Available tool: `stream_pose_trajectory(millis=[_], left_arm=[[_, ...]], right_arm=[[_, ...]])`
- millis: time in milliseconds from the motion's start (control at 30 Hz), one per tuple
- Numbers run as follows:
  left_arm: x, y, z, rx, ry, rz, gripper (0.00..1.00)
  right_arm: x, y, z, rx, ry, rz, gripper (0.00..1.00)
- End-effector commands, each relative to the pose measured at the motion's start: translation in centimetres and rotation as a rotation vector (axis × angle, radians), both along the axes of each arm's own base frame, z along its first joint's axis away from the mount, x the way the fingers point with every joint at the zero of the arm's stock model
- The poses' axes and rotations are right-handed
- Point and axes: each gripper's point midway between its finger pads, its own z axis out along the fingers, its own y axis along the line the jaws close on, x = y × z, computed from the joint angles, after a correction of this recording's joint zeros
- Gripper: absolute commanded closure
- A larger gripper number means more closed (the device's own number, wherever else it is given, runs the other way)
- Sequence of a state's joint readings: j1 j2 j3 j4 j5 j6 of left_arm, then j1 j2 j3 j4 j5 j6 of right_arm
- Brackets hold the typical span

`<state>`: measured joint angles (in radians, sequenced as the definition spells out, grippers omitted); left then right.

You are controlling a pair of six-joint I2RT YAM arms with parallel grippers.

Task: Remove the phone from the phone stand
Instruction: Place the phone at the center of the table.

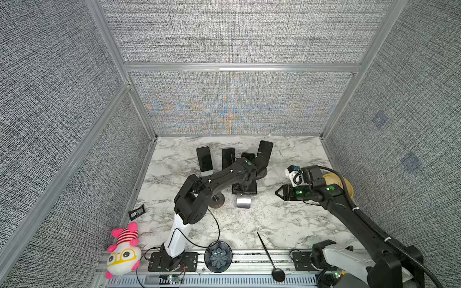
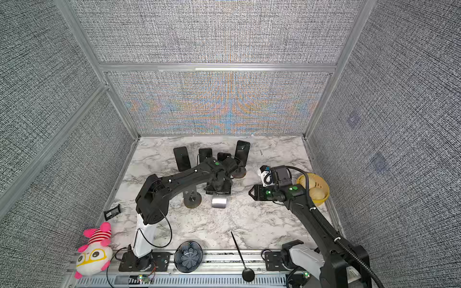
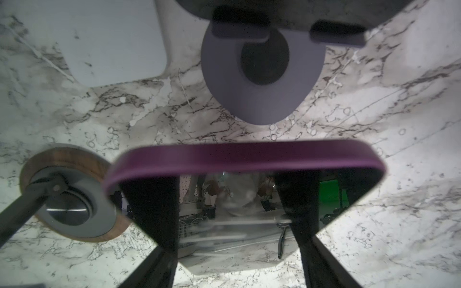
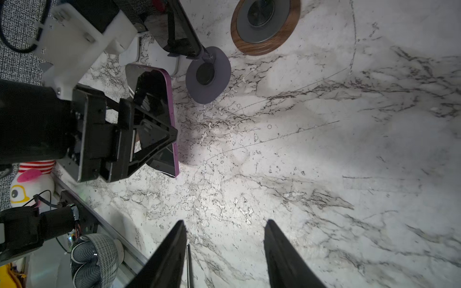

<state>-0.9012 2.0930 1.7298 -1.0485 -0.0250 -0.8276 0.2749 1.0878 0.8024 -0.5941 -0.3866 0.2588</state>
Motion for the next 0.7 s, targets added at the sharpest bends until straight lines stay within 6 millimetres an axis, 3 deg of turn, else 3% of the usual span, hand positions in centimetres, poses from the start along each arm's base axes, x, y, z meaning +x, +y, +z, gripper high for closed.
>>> stream_pose_trajectory(millis=[0, 300, 433, 667], left_arm=[[-0.7, 0.6, -0.9, 0.02, 0.028, 0.012, 1.0], [-2.0, 1.3, -3.7, 0.045, 0.091, 0.012, 1.0], [-2.3, 1.7, -4.5, 0.079, 0.111, 0.007, 0.86], [-2.4, 2.3, -5.6, 0.114, 0.132, -0.002, 0.85]], right_arm=[[0.0, -0.4, -0.2, -0.027, -0.008, -0.008, 0.48], [0.6, -0.6, 0.1, -0.036, -0.028, -0.022, 0.48], [0.7, -0.6, 0.1, -0.036, -0.033, -0.029, 0.48], [0.7, -1.1, -0.2, -0.056, -0.033, -0.046, 0.48]])
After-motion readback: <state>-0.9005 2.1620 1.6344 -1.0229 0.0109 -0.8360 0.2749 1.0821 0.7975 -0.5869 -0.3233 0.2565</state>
